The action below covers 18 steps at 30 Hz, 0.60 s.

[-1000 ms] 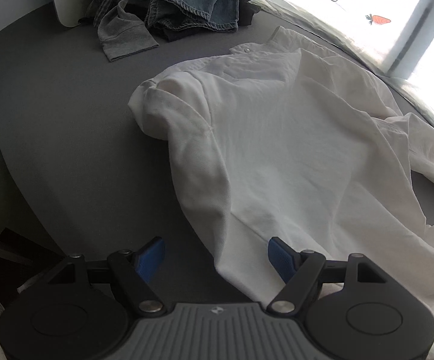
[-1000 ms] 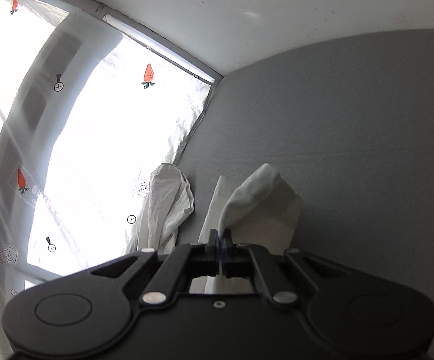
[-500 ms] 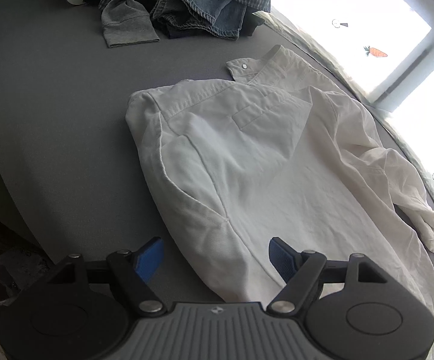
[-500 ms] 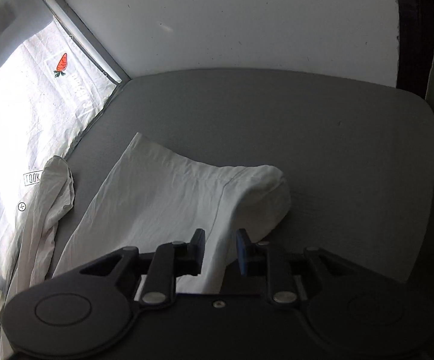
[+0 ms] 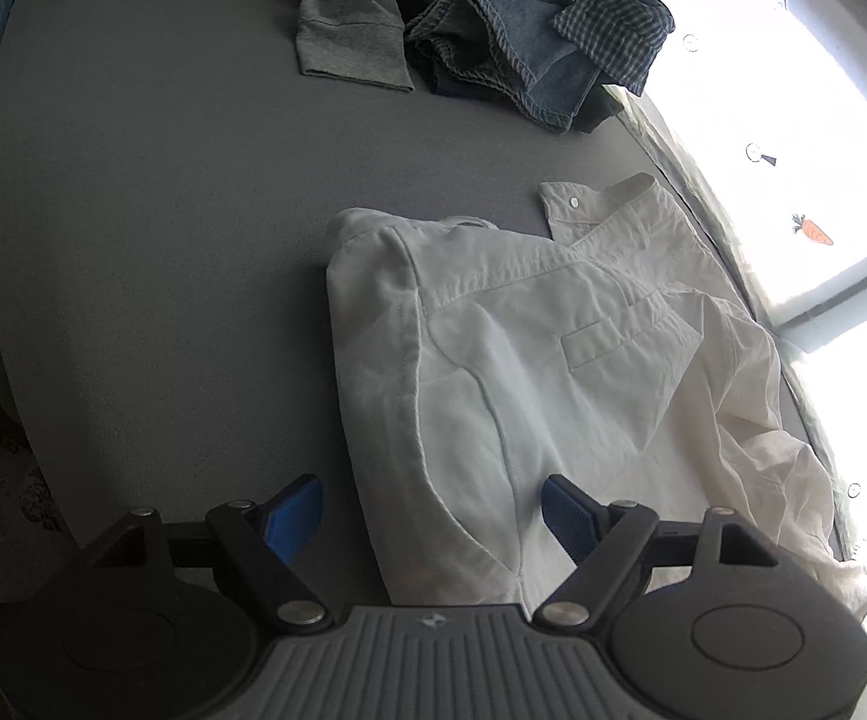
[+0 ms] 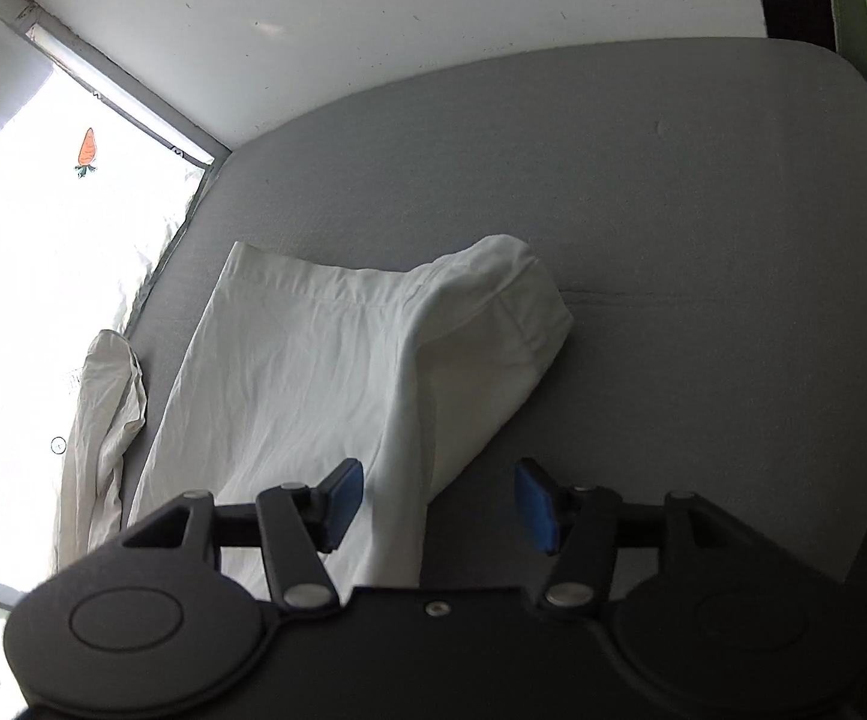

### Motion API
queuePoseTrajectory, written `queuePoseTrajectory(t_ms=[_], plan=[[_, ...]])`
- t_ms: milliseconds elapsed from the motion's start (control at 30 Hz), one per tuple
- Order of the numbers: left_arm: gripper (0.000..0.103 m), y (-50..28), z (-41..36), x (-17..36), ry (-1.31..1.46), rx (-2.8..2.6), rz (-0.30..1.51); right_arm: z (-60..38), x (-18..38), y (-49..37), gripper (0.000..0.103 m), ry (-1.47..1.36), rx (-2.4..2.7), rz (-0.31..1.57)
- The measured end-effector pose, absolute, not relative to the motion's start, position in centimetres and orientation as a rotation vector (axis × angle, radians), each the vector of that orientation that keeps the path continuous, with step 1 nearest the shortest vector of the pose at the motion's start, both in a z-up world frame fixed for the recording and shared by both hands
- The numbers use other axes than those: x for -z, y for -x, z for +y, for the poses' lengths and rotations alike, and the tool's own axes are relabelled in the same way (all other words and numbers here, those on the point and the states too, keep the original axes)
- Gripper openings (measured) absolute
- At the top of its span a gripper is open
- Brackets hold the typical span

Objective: Fold clothes

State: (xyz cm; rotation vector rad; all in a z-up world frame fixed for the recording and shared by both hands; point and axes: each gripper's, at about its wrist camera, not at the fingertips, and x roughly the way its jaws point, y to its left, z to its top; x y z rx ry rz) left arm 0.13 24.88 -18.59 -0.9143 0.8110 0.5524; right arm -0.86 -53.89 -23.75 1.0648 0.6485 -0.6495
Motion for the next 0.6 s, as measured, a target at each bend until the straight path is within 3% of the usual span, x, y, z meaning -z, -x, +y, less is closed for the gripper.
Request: queuePoseTrajectory(t_ms=[67, 133, 167, 200, 233, 400, 600], plan=[[0.079, -0.5, 25.6, 19.0, 0.975, -0.56, 0.782, -54.4, 24.0, 0.5, 0.056, -1.101, 0.649, 0.621], [0.063, -1.0, 26.2, 19.4, 1.045, -0.57, 0.763, -54.8, 23.9, -0.1, 0.044, -1.106, 0.657, 0.605], [0.045, -1.4, 26.5, 19.6, 1.075, -0.586, 0.765, -55.0, 23.8, -0.3, 0.027, -1.107, 0.662, 0.598], [0.021, -1.7, 26.6, 19.7, 1.089, -0.597, 0.764, -55.3, 23.7, -0.7, 0.018, -1.113, 0.664, 0.597], [0.011, -2.1, 26.7, 19.6, 1.095, -0.595, 0.762, -55.5, 23.5, -1.0, 0.01, -1.122, 0.658, 0.595], [0.005, -4.9, 26.1, 16.0, 1.006, -0.52, 0.691, -55.5, 18.5, -3.7, 0.003, -1.015, 0.505, 0.495], [0.004, -5.5, 25.8, 6.0, 0.874, -0.367, 0.425, -54.1, 12.5, -1.8, 0.002, -0.852, 0.404, 0.335]])
